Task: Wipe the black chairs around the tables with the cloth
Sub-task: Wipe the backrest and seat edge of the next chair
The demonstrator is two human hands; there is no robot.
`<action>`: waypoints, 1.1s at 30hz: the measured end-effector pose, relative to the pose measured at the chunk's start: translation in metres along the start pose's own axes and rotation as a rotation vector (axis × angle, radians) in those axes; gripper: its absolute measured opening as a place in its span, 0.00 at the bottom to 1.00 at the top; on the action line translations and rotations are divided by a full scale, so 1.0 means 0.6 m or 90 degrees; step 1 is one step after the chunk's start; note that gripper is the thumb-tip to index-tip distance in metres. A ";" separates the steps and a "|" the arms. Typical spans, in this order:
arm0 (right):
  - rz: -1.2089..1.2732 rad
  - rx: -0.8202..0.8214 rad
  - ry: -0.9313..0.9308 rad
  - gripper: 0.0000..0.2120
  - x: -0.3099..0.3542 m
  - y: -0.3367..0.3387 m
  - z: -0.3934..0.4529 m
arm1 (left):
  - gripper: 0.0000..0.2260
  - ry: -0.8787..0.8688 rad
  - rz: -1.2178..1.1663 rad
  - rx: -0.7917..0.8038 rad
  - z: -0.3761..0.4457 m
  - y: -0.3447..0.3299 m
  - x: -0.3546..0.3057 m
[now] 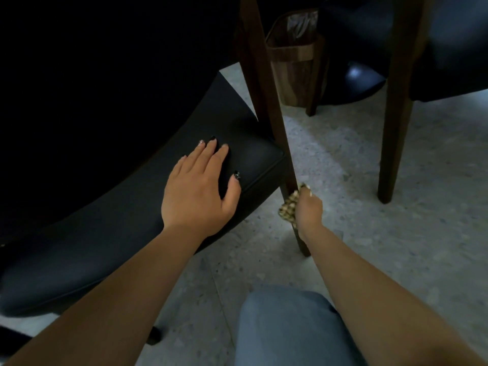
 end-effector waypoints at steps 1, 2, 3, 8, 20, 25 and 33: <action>0.018 0.008 0.040 0.16 0.022 -0.007 -0.015 | 0.28 0.000 0.000 -0.002 0.000 0.000 0.000; 0.028 0.015 0.081 0.15 0.047 -0.013 -0.031 | 0.28 0.000 0.001 -0.002 0.000 -0.001 0.000; 0.030 0.026 0.121 0.16 0.072 -0.017 -0.049 | 0.28 0.001 0.003 -0.002 0.000 -0.001 0.000; 0.015 0.056 0.349 0.16 0.184 -0.033 -0.149 | 0.28 -0.007 0.000 -0.009 0.001 0.000 -0.001; -0.556 0.066 0.854 0.23 0.157 -0.039 -0.245 | 0.24 0.086 -0.172 -0.136 -0.052 0.022 0.002; -0.518 0.019 0.791 0.20 0.158 -0.055 -0.243 | 0.31 0.115 -0.010 -0.044 -0.197 0.030 0.068; -0.514 -0.132 0.820 0.16 0.140 -0.075 -0.267 | 0.40 0.205 -0.017 -0.026 -0.359 0.033 0.160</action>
Point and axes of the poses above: each hand's wrist, its own z-axis towards the middle knuckle, its own y-axis out of the back of the hand, x = y × z, the point moved 2 cm from there along z, towards the middle knuckle, and after that the axes turned 15 degrees about -y, right-handed, at the moved point
